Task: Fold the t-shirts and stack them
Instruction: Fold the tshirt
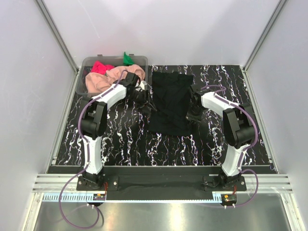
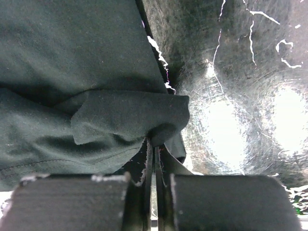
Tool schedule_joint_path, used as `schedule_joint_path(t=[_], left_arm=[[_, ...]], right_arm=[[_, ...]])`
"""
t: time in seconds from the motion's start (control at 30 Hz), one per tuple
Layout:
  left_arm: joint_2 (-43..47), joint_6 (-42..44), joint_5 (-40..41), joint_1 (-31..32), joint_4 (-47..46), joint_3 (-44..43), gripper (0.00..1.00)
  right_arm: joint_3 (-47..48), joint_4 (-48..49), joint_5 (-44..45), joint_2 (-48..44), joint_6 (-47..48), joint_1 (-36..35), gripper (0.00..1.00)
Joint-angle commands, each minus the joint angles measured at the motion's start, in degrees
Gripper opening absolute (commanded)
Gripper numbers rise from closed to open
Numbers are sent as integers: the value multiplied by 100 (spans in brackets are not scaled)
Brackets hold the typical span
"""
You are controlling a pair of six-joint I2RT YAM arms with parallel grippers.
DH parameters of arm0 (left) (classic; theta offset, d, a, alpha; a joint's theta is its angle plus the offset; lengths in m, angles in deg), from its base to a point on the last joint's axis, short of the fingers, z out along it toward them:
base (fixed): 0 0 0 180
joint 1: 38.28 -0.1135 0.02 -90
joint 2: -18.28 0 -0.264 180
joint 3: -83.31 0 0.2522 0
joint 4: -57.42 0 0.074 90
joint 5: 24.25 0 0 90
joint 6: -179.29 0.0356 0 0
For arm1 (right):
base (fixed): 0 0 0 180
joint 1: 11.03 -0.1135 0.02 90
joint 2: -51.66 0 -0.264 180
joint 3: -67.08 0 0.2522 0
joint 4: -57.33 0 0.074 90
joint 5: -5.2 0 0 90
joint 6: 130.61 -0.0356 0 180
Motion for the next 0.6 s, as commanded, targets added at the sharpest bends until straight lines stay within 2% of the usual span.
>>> schedule_joint_path(t=[0.0, 0.23, 0.57], left_arm=[[279, 65, -40, -13, -51, 32, 50], [15, 74, 75, -13, 11, -205, 50], [-600, 135, 128, -13, 195, -776, 50]], right_arm=[[192, 124, 10, -85, 94, 24, 0], [271, -25, -237, -444, 182, 32, 0], [1061, -815, -403, -832, 454, 76, 0]])
